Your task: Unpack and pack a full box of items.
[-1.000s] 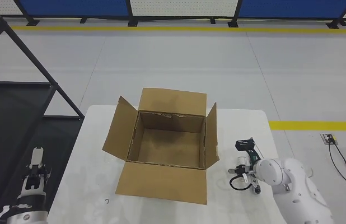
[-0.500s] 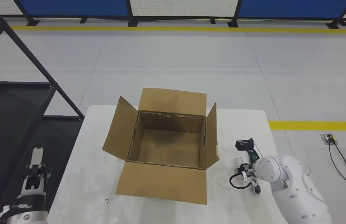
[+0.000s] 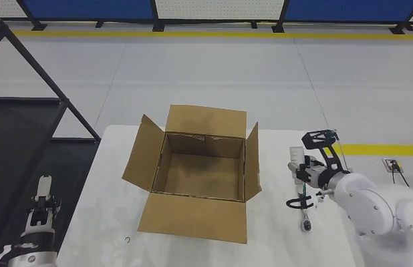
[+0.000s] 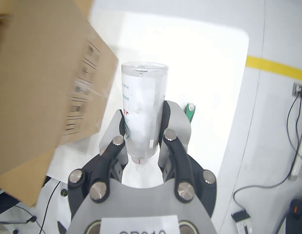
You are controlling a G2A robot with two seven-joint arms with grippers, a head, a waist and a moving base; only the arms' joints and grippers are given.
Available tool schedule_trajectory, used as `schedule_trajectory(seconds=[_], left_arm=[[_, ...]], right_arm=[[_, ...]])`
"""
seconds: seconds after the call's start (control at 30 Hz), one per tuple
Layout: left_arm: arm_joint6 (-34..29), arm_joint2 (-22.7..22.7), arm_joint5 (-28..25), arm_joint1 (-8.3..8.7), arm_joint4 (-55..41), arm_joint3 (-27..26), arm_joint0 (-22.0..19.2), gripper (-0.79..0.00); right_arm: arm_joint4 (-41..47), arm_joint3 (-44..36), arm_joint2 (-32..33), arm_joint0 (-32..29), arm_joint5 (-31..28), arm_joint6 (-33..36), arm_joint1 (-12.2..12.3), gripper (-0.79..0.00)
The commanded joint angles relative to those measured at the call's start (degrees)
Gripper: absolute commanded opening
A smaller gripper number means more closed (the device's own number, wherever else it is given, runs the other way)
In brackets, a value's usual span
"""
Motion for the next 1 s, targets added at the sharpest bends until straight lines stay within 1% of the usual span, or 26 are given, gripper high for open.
schedule_trajectory(seconds=[0.0, 0.07, 0.13, 0.2, 0.3, 0.47, 0.53, 0.57, 0.63, 0.7, 0.73, 0.8, 0.83, 0.97], left_arm=[[0.0, 0.0, 0.0, 0.0, 0.0, 0.0, 0.0, 0.0], [0.0, 0.0, 0.0, 0.0, 0.0, 0.0, 0.0, 0.0], [0.0, 0.0, 0.0, 0.0, 0.0, 0.0, 0.0, 0.0], [0.0, 0.0, 0.0, 0.0, 0.0, 0.0, 0.0, 0.0], [0.0, 0.0, 0.0, 0.0, 0.0, 0.0, 0.0, 0.0], [0.0, 0.0, 0.0, 0.0, 0.0, 0.0, 0.0, 0.0], [0.0, 0.0, 0.0, 0.0, 0.0, 0.0, 0.0, 0.0], [0.0, 0.0, 0.0, 0.0, 0.0, 0.0, 0.0, 0.0], [0.0, 0.0, 0.0, 0.0, 0.0, 0.0, 0.0, 0.0], [0.0, 0.0, 0.0, 0.0, 0.0, 0.0, 0.0, 0.0], [0.0, 0.0, 0.0, 0.0, 0.0, 0.0, 0.0, 0.0], [0.0, 0.0, 0.0, 0.0, 0.0, 0.0, 0.0, 0.0], [0.0, 0.0, 0.0, 0.0, 0.0, 0.0, 0.0, 0.0], [0.0, 0.0, 0.0, 0.0, 0.0, 0.0, 0.0, 0.0]], right_arm=[[0.18, -5.5, -0.81, 1.22, -0.7, 0.11, 0.01, -0.785], [0.08, -8.24, -2.55, 2.76, -0.63, 0.02, -0.08, -0.785], [0.63, -10.61, -6.6, 5.37, -0.5, -1.5, -0.43, -0.785], [0.41, -10.68, -10.26, 7.37, -0.53, -2.62, -0.76, -0.785], [-1.53, -7.69, -18.8, 12.38, -0.17, -4.72, -1.72, -0.785], [-4.34, 1.51, -32.03, 21.53, 2.81, -6.59, -4.29, -0.785], [-6.19, 7.42, -38.63, 25.92, 2.26, -9.11, -5.96, -0.785], [-5.96, 9.24, -40.34, 26.91, 2.09, -9.83, -6.5, -0.785], [-4.0, 16.65, -45.3, 30.91, 0.85, -11.22, -8.53, -0.785], [-2.52, 21.74, -48.16, 34.04, 0.05, -11.43, -10.07, -0.785], [-2.8, 25.75, -50.48, 36.1, 1.02, -11.86, -11.38, -0.785], [-1.12, 30.19, -52.82, 38.24, 1.44, -12.27, -13.08, -0.785], [-0.77, 33.56, -53.88, 39.56, 3.93, -13.35, -14.33, -0.785], [-0.47, 34.3, -54.1, 39.74, 4.5, -13.56, -14.63, -0.785]])
